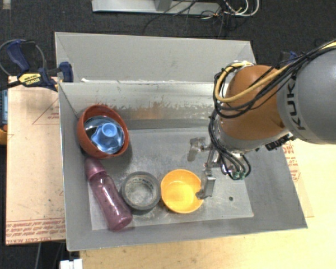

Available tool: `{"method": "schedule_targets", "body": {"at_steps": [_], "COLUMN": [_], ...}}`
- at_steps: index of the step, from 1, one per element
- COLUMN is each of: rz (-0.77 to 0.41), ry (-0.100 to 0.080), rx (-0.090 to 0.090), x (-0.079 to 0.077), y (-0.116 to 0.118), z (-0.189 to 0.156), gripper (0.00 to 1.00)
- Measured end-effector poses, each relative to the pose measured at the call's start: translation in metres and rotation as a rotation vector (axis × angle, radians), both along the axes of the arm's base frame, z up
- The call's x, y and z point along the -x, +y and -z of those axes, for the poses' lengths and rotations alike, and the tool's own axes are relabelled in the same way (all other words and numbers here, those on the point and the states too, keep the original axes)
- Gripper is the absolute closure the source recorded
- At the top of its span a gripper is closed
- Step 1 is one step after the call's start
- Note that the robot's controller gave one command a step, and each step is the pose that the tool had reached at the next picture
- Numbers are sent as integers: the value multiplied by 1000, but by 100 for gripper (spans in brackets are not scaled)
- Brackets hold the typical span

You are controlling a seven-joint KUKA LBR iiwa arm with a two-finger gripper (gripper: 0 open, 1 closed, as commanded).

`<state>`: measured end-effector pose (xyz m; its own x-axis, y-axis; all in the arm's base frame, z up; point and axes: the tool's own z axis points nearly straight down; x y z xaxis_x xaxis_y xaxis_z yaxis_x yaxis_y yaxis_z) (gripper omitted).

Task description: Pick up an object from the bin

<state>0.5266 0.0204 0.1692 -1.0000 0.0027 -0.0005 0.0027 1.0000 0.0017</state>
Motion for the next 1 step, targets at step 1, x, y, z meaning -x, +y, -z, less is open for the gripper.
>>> {"method": "schedule_targets", "body": {"at_steps": [1], "rz": [120], "ry": [3], "rx": [-1], "x": [10], "y": [14], "z": [49], "gripper": [0]}}
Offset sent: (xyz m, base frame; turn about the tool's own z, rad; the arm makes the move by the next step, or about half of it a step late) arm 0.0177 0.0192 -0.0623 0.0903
